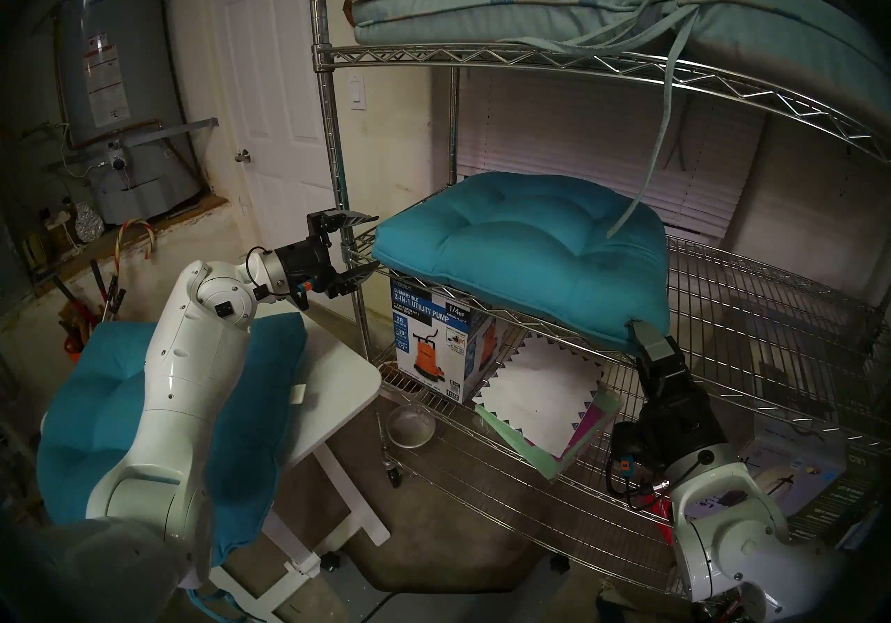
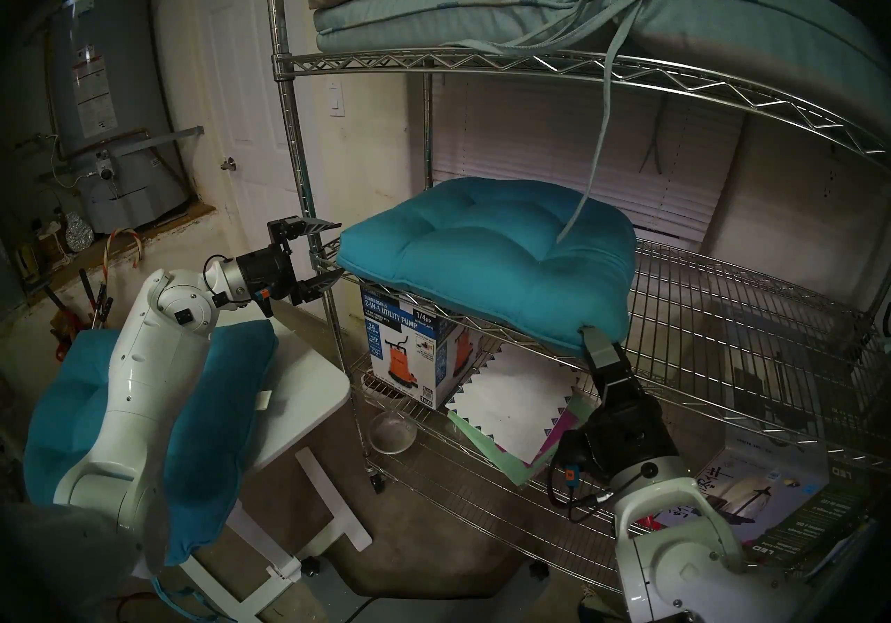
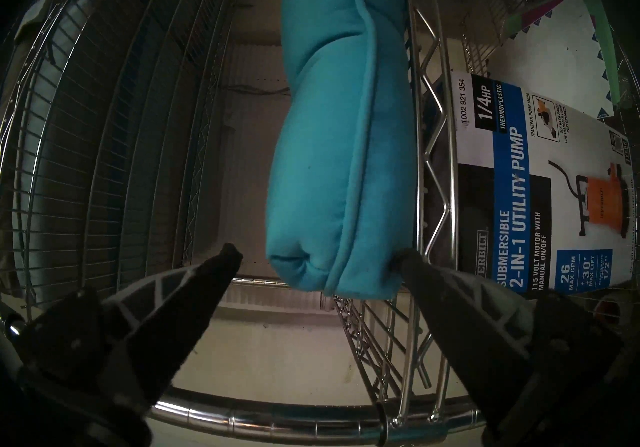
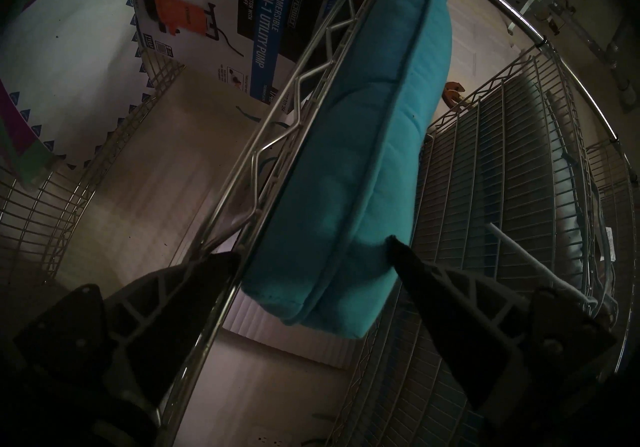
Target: Take cushion off the shelf
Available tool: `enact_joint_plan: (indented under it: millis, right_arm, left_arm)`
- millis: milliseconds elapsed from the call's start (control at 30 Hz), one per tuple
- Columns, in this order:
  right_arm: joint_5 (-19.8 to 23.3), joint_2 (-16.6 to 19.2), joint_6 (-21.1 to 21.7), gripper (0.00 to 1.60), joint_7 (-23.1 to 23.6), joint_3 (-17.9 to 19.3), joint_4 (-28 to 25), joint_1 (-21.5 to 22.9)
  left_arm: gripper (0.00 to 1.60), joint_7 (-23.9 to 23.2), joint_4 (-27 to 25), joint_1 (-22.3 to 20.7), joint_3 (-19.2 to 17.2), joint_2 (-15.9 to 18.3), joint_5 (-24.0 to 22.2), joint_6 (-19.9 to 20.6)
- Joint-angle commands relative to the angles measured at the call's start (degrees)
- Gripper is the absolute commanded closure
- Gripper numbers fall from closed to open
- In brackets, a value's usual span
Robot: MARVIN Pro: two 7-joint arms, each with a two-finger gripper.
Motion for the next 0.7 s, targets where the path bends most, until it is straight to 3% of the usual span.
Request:
enact_joint_plan:
  millis: [0, 667]
  right_arm:
    - [0.0, 0.2, 0.2, 0.0, -2.4, 0.9, -1.4, -0.3]
    - [2.3, 1.5, -1.3, 0.0, -2.6, 2.7, -1.4, 4.1]
  left_arm:
    - [0.0, 2.2, 0.0, -2.2, 0.2, 0.5, 0.2, 0.1]
    - [0.0, 5.4, 1.4, -2.9, 1.6, 1.1, 1.5, 0.1]
